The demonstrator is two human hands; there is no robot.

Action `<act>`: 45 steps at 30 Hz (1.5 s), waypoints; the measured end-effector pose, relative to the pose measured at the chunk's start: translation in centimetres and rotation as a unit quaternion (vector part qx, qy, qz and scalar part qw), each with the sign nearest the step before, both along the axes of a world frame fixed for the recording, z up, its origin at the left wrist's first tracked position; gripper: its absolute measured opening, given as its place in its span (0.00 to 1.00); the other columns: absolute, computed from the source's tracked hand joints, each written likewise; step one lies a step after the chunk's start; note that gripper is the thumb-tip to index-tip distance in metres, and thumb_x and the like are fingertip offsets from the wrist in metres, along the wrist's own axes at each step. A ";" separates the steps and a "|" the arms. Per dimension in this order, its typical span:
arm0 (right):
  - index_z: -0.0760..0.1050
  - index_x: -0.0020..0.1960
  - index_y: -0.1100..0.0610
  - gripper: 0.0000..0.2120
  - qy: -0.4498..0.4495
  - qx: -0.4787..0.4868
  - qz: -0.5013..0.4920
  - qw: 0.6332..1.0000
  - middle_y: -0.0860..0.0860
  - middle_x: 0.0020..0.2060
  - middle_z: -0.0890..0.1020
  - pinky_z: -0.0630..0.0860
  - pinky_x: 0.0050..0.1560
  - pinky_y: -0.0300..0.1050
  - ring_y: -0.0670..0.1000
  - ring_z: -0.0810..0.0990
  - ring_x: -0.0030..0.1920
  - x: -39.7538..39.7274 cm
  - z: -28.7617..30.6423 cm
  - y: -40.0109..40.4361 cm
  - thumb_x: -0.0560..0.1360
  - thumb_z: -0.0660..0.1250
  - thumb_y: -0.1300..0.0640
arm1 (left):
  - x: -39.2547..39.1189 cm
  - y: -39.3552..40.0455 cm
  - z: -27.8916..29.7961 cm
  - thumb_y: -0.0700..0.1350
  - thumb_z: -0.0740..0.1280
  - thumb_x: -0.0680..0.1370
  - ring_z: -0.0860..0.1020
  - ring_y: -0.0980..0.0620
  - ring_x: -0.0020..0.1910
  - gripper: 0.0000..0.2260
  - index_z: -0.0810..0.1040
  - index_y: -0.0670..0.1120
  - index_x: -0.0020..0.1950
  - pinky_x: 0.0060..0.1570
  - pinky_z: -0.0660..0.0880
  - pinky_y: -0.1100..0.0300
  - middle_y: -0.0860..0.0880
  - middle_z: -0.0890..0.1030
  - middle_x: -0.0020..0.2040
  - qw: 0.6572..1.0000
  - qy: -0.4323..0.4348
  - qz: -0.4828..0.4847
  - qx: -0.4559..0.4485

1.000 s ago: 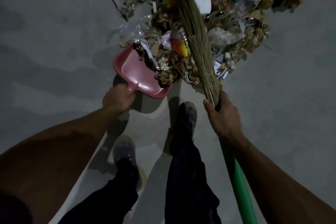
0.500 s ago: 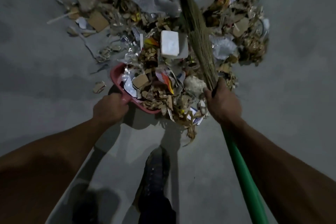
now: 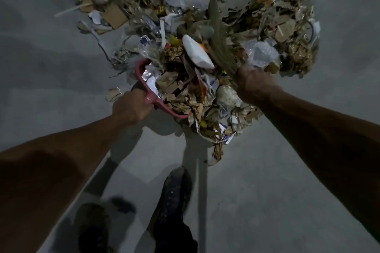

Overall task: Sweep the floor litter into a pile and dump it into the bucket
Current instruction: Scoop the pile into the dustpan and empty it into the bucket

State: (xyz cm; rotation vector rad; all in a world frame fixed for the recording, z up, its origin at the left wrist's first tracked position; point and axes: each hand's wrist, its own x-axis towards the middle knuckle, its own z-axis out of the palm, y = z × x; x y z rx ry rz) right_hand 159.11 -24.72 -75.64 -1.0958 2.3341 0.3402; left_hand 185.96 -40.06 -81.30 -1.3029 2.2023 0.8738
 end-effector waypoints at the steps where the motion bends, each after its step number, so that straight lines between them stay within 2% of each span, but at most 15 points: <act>1: 0.66 0.67 0.59 0.15 -0.010 -0.006 0.012 1.000 0.59 0.49 0.75 0.73 0.35 0.47 0.54 0.74 0.39 0.6 0.0 0.7 0.80 0.57 0.59 | 0.0 0.1 -0.1 0.52 0.66 0.76 0.79 0.38 0.44 0.09 0.79 0.47 0.48 0.41 0.72 0.54 0.43 0.81 0.45 1.000 0.000 0.007 0.004; 4: 0.63 0.67 0.57 0.15 -0.024 0.003 0.056 0.998 0.55 0.43 0.74 0.63 0.28 0.42 0.50 0.69 0.32 2.4 0.0 3.0 0.81 0.56 0.59 | 0.6 0.6 -0.3 0.56 0.64 0.77 0.79 0.42 0.38 0.13 0.80 0.47 0.45 0.41 0.78 0.52 0.45 0.81 0.39 0.999 0.016 0.038 0.029; 7: 0.63 0.61 0.56 0.10 -0.030 -0.026 0.061 0.997 0.56 0.43 0.76 0.61 0.27 0.42 0.52 0.71 0.32 3.0 0.5 5.0 0.80 0.56 0.57 | 1.8 1.4 -0.1 0.51 0.63 0.79 0.79 0.45 0.37 0.09 0.79 0.48 0.49 0.41 0.81 0.49 0.45 0.80 0.41 0.998 0.025 0.012 0.051; 9: 0.61 0.64 0.56 0.13 -0.032 -0.052 0.026 0.998 0.55 0.36 0.73 0.60 0.27 0.42 0.53 0.69 0.29 2.6 1.5 5.8 0.81 0.57 0.56 | 2.8 1.6 0.0 0.48 0.63 0.80 0.79 0.46 0.36 0.08 0.78 0.46 0.50 0.38 0.79 0.52 0.45 0.79 0.40 0.999 0.012 -0.009 0.046; 11: 0.60 0.65 0.56 0.14 -0.009 -0.051 -0.007 0.999 0.54 0.33 0.71 0.62 0.28 0.43 0.53 0.69 0.29 1.6 2.4 6.3 0.81 0.57 0.56 | 3.7 1.5 0.0 0.49 0.63 0.80 0.77 0.49 0.34 0.10 0.76 0.44 0.45 0.34 0.72 0.57 0.46 0.78 0.38 0.999 -0.016 -0.012 0.036; 13: 0.62 0.62 0.55 0.12 0.023 -0.026 -0.043 0.998 0.56 0.34 0.72 0.70 0.31 0.47 0.57 0.72 0.31 0.2 2.8 6.4 0.80 0.58 0.56 | 4.2 1.3 -0.1 0.51 0.63 0.80 0.75 0.49 0.35 0.11 0.75 0.45 0.45 0.36 0.69 0.58 0.47 0.78 0.38 0.999 -0.034 -0.015 0.022; 15: 0.64 0.61 0.57 0.12 0.036 0.029 -0.063 0.997 0.55 0.34 0.70 0.72 0.35 0.49 0.58 0.72 0.34 -0.7 2.5 6.5 0.79 0.59 0.55 | 4.3 1.1 0.1 0.50 0.64 0.80 0.75 0.48 0.37 0.09 0.75 0.45 0.48 0.38 0.68 0.56 0.48 0.77 0.41 0.998 -0.044 -0.034 -0.011; 19: 0.67 0.62 0.58 0.13 -0.038 0.064 -0.064 0.995 0.55 0.39 0.73 0.71 0.35 0.46 0.54 0.73 0.36 1.0 1.5 6.3 0.80 0.59 0.56 | 4.3 1.2 0.5 0.48 0.66 0.79 0.74 0.47 0.40 0.07 0.75 0.46 0.52 0.40 0.69 0.55 0.47 0.78 0.45 0.994 -0.033 -0.080 -0.059; 23: 0.66 0.64 0.60 0.14 -0.087 0.078 -0.007 0.993 0.57 0.43 0.75 0.75 0.44 0.49 0.56 0.74 0.40 5.8 0.6 5.8 0.80 0.58 0.57 | 4.2 1.8 0.1 0.45 0.67 0.77 0.79 0.43 0.44 0.05 0.75 0.47 0.52 0.43 0.74 0.52 0.47 0.79 0.45 0.993 -0.001 -0.104 -0.053; 27: 0.64 0.65 0.58 0.15 -0.092 0.057 -0.017 0.994 0.56 0.43 0.74 0.69 0.40 0.48 0.58 0.74 0.42 9.9 0.4 6.4 0.79 0.58 0.56 | 4.5 2.6 0.3 0.46 0.67 0.76 0.79 0.42 0.42 0.07 0.75 0.48 0.52 0.45 0.78 0.49 0.45 0.79 0.45 0.996 0.013 -0.085 -0.027; 30: 0.63 0.67 0.58 0.18 -0.092 0.045 -0.033 0.994 0.56 0.40 0.73 0.70 0.38 0.48 0.57 0.73 0.39 11.6 0.9 7.2 0.80 0.58 0.55 | 5.2 3.0 0.9 0.47 0.67 0.76 0.78 0.42 0.41 0.06 0.76 0.48 0.52 0.43 0.78 0.50 0.45 0.79 0.43 0.996 0.041 -0.072 -0.021; 35: 0.64 0.65 0.58 0.15 -0.108 0.003 -0.084 0.991 0.54 0.40 0.78 0.79 0.38 0.52 0.55 0.78 0.38 13.8 3.3 8.0 0.80 0.58 0.55 | 5.9 3.5 3.9 0.43 0.64 0.78 0.74 0.50 0.33 0.04 0.77 0.45 0.46 0.29 0.64 0.62 0.48 0.77 0.37 0.995 0.074 -0.058 -0.028; 41: 0.63 0.62 0.56 0.14 -0.087 -0.018 -0.128 0.988 0.51 0.34 0.72 0.75 0.35 0.50 0.55 0.75 0.35 16.4 10.3 8.7 0.79 0.61 0.55 | 7.1 4.1 10.9 0.44 0.64 0.78 0.72 0.50 0.35 0.01 0.72 0.47 0.47 0.28 0.61 0.61 0.48 0.75 0.39 0.996 0.072 -0.052 -0.025; 43: 0.63 0.64 0.57 0.16 -0.078 -0.023 -0.130 0.988 0.53 0.36 0.74 0.77 0.36 0.52 0.57 0.76 0.37 17.5 13.5 9.0 0.79 0.60 0.54 | 7.8 4.5 14.0 0.44 0.64 0.78 0.71 0.52 0.33 0.04 0.69 0.48 0.46 0.28 0.60 0.62 0.48 0.74 0.39 0.995 0.083 -0.042 -0.021; 45: 0.63 0.66 0.58 0.18 -0.068 -0.020 -0.136 0.988 0.57 0.42 0.78 0.76 0.37 0.52 0.58 0.75 0.38 18.7 17.1 9.3 0.78 0.61 0.53 | 8.9 4.9 17.3 0.44 0.64 0.77 0.73 0.49 0.34 0.05 0.70 0.45 0.44 0.29 0.62 0.60 0.47 0.75 0.39 0.995 0.090 -0.034 -0.017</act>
